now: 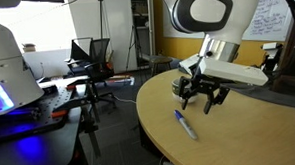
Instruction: Put the marker in the mug on the table
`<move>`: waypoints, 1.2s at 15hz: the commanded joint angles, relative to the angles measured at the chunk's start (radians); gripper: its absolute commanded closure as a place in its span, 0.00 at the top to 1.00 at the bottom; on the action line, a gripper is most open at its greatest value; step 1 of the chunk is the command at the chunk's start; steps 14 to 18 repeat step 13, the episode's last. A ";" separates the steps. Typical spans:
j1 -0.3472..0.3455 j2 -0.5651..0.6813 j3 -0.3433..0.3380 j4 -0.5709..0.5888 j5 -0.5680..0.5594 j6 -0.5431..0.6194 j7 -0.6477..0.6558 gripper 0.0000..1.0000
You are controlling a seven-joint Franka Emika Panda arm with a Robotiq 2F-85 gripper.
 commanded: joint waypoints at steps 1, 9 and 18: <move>0.050 -0.118 -0.030 -0.138 0.015 0.130 0.178 1.00; 0.163 -0.368 -0.102 -0.400 -0.074 0.145 0.627 1.00; 0.173 -0.435 -0.116 -0.500 -0.132 0.204 0.724 1.00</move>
